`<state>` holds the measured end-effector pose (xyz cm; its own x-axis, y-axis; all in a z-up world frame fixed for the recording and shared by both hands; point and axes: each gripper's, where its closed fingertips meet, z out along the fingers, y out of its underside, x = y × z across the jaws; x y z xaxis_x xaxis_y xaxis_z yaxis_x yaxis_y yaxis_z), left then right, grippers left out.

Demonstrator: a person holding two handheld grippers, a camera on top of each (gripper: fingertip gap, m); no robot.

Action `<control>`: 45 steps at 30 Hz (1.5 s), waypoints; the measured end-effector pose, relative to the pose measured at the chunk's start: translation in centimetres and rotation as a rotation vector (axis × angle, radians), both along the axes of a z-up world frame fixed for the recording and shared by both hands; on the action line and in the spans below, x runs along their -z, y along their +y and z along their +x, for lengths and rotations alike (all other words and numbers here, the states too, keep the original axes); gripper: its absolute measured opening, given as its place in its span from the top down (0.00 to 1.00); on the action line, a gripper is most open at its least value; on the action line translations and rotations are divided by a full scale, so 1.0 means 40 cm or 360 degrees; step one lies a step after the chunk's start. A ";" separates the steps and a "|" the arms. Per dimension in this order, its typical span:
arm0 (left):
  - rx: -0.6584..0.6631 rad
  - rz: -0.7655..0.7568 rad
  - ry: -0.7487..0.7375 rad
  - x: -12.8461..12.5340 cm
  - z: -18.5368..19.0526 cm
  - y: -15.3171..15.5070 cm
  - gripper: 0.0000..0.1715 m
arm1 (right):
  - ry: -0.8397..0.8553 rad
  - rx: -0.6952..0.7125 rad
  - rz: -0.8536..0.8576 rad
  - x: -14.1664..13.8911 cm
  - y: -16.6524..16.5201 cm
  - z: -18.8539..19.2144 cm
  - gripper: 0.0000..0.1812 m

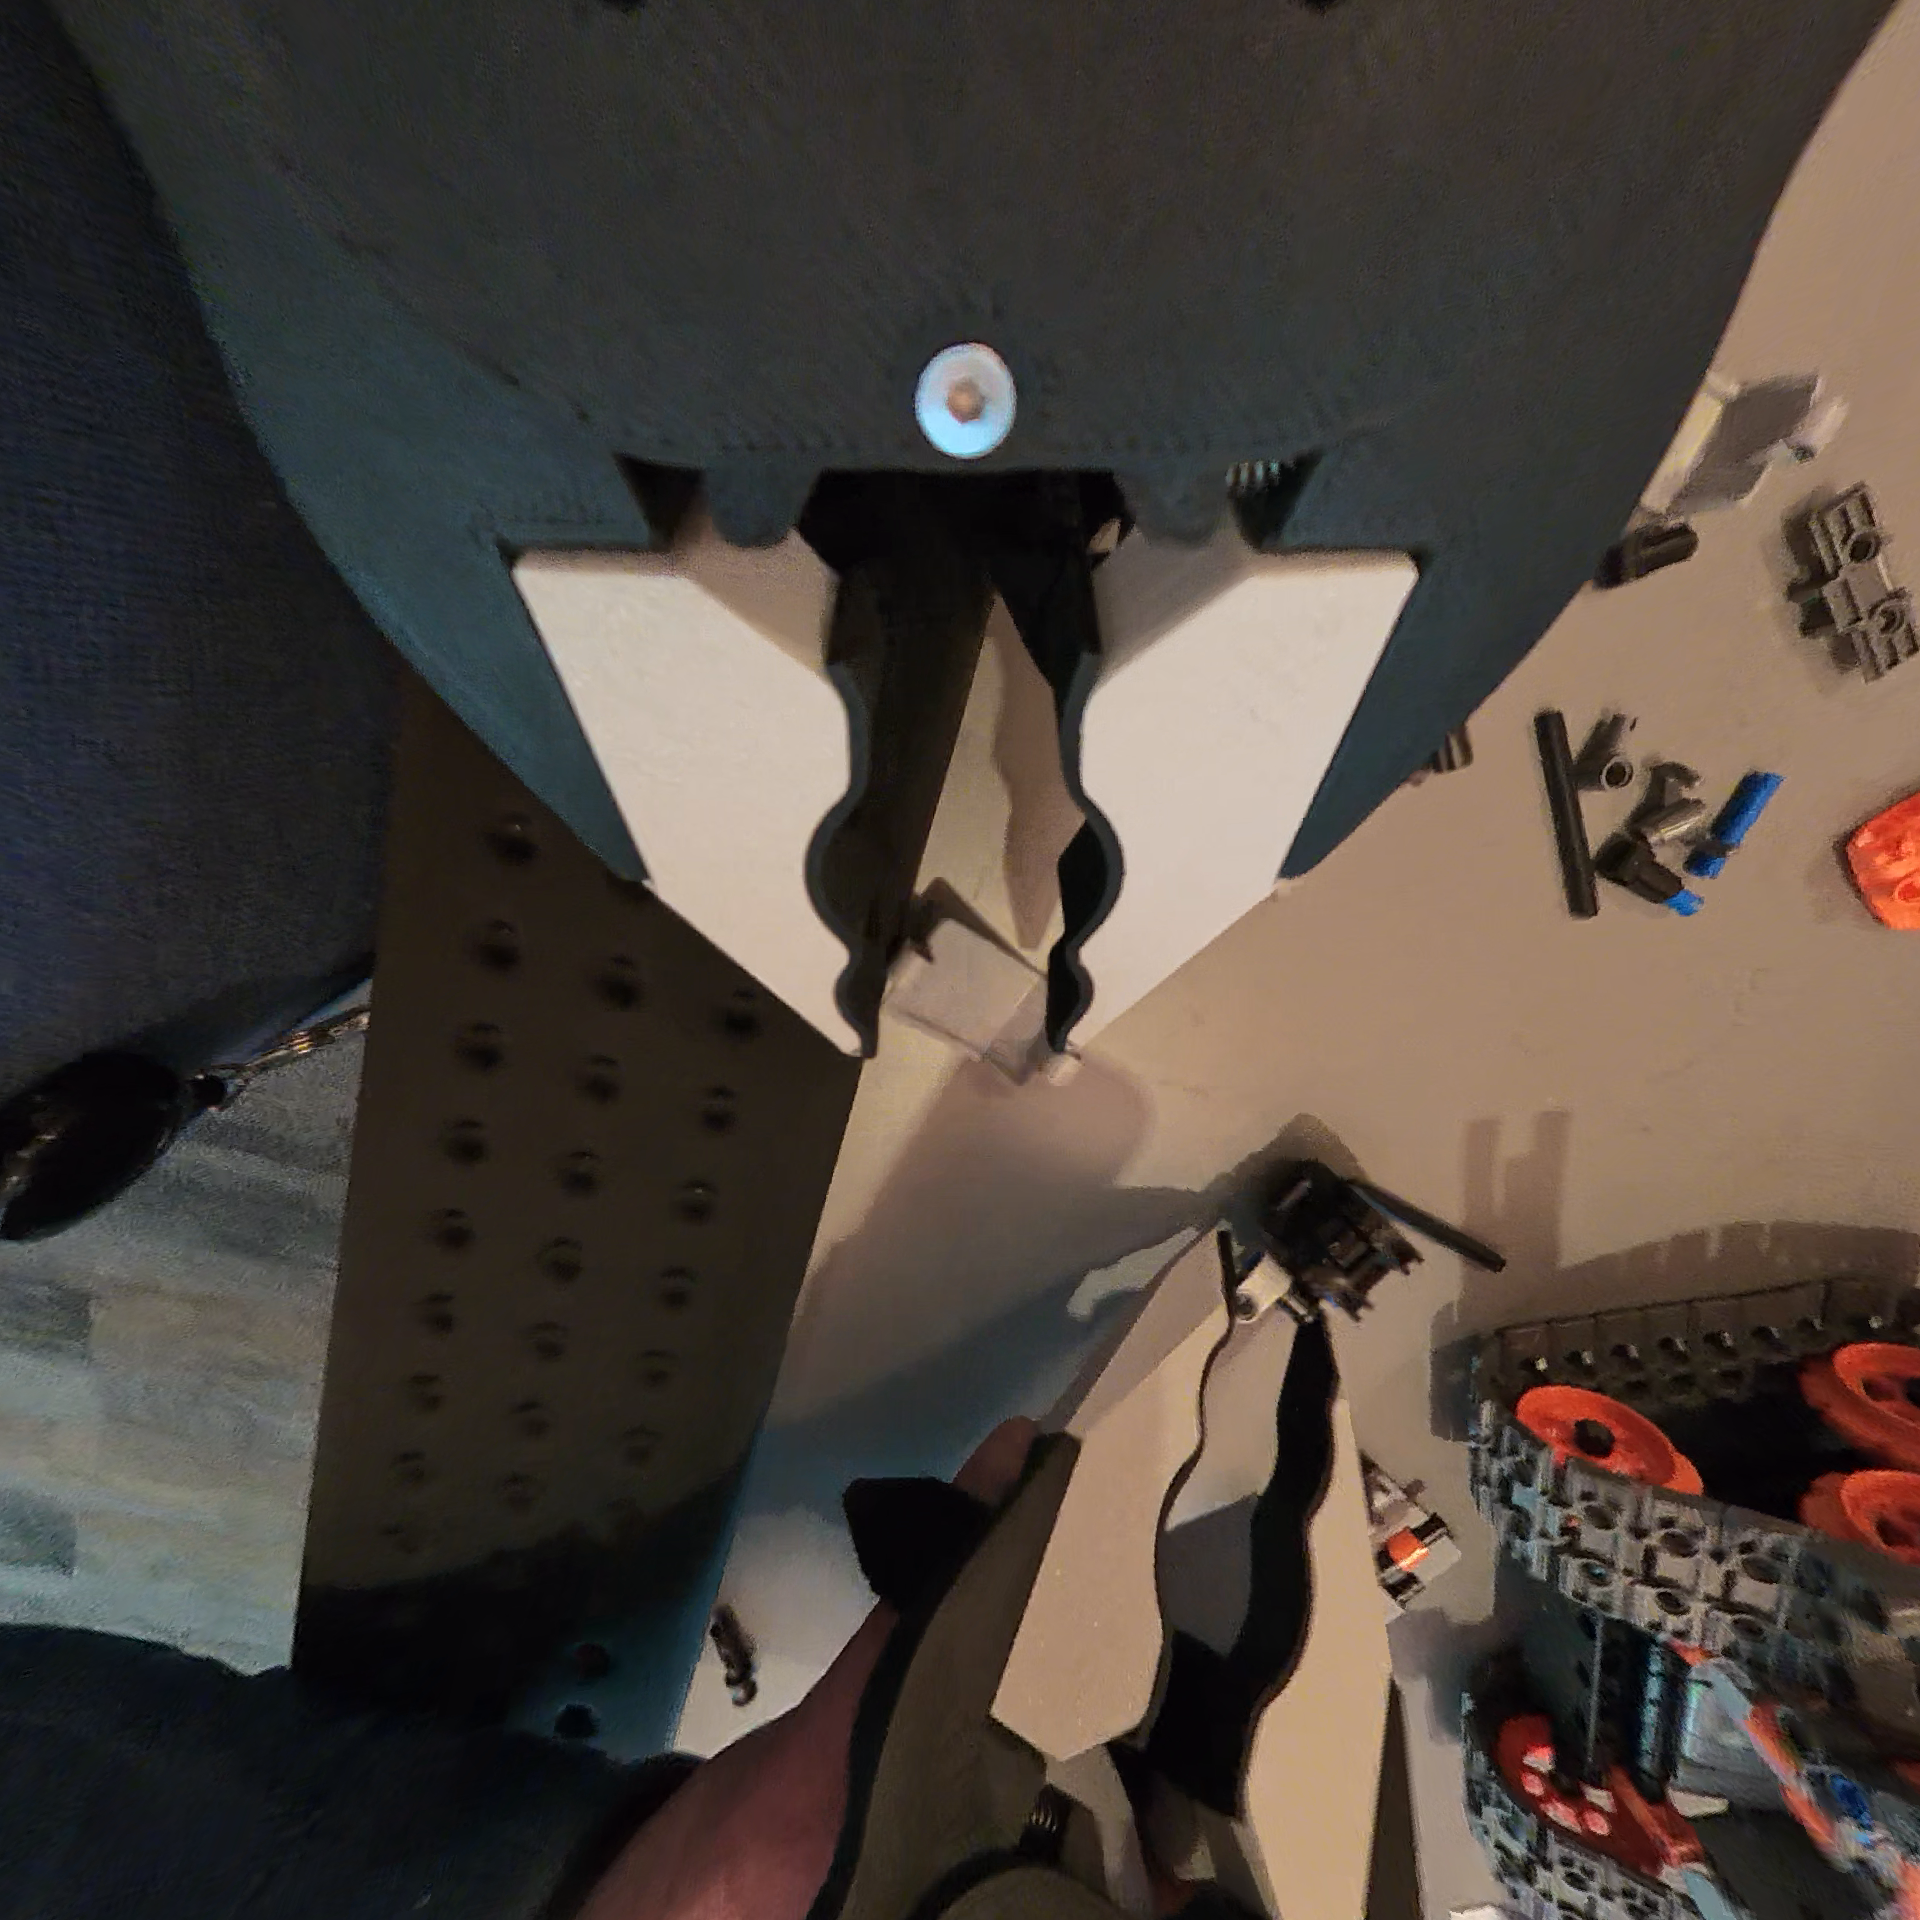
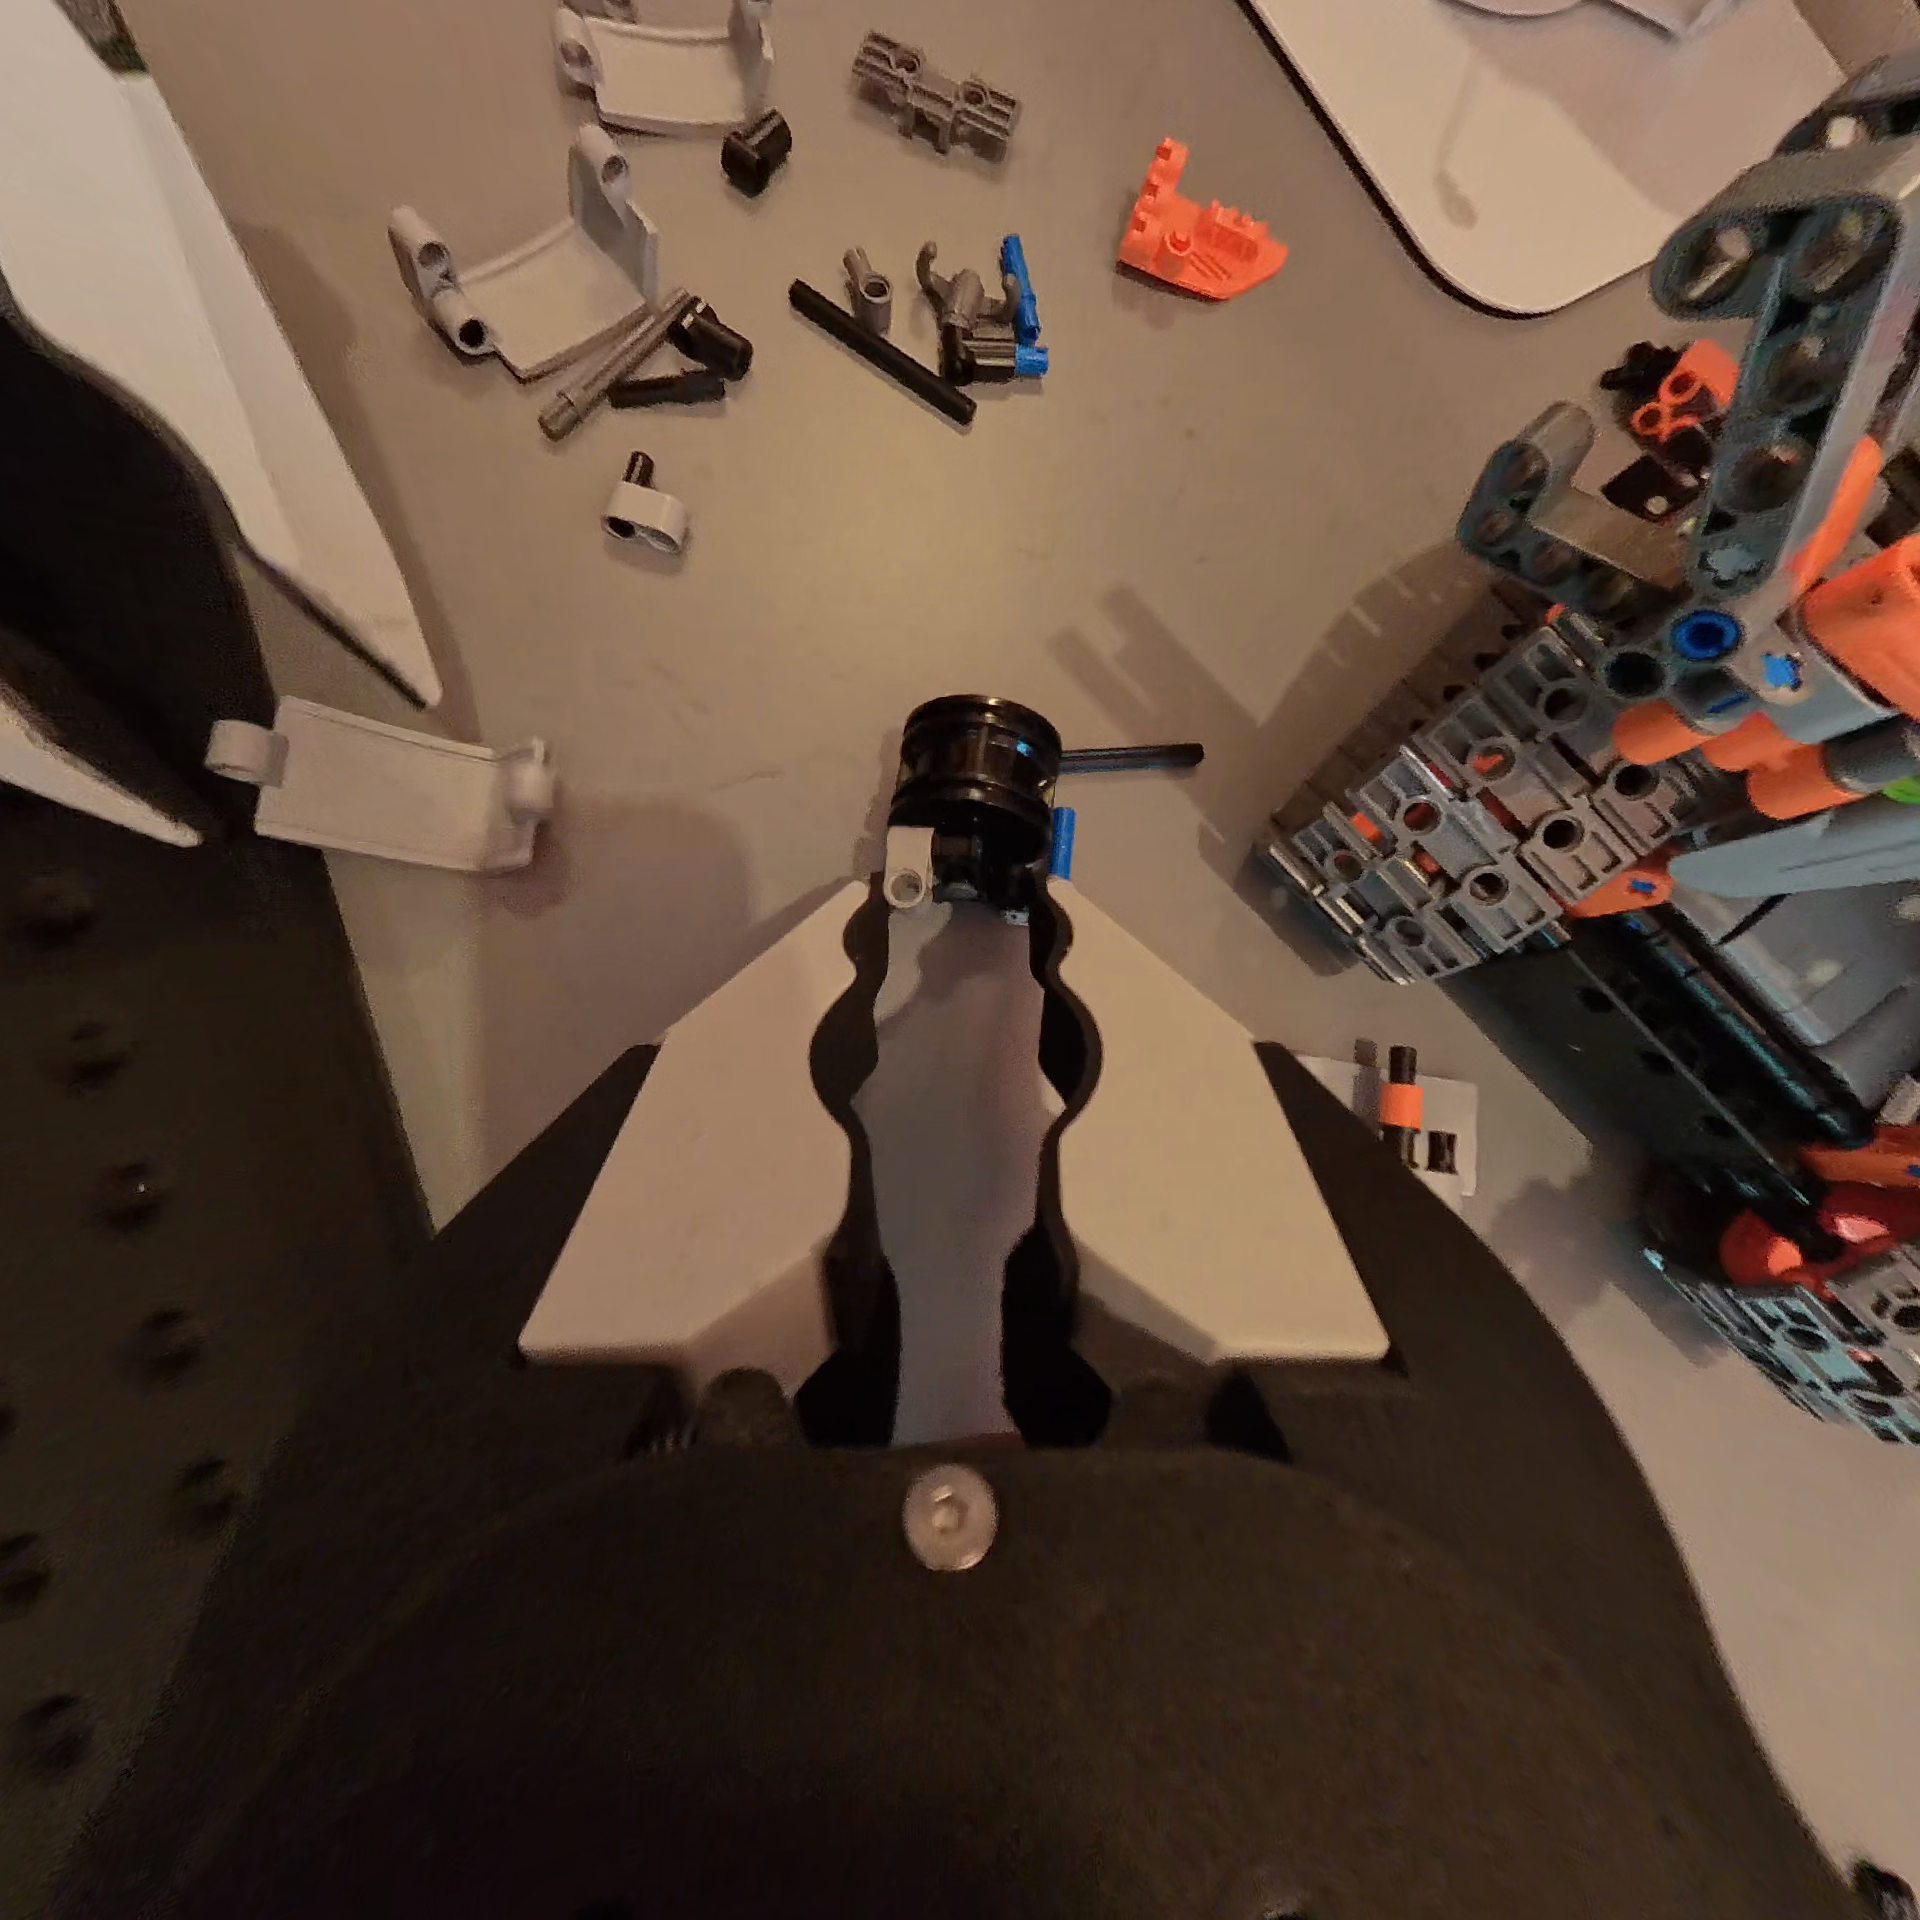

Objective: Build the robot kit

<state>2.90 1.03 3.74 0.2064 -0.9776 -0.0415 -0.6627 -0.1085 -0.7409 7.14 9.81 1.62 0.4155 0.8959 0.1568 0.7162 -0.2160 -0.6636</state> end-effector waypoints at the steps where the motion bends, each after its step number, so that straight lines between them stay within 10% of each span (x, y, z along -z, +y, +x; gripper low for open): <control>1: -0.0024 0.0007 -0.0020 -0.006 -0.012 0.003 0.82 | 0.0010 -0.0012 -0.0005 -0.001 0.000 -0.003 0.87; 12: -0.0263 0.0052 -0.0155 -0.056 -0.148 0.056 0.85 | 0.0272 -0.0116 -0.0182 -0.037 -0.018 -0.040 0.90; 32: -0.0185 -0.0074 0.0200 0.047 0.040 0.135 0.82 | 0.0470 -0.0207 -0.0413 -0.045 -0.077 -0.075 0.93; 45: -0.0340 0.0053 -0.0187 -0.104 -0.003 0.166 0.83 | 0.0770 -0.0202 -0.0199 -0.193 -0.048 -0.075 0.84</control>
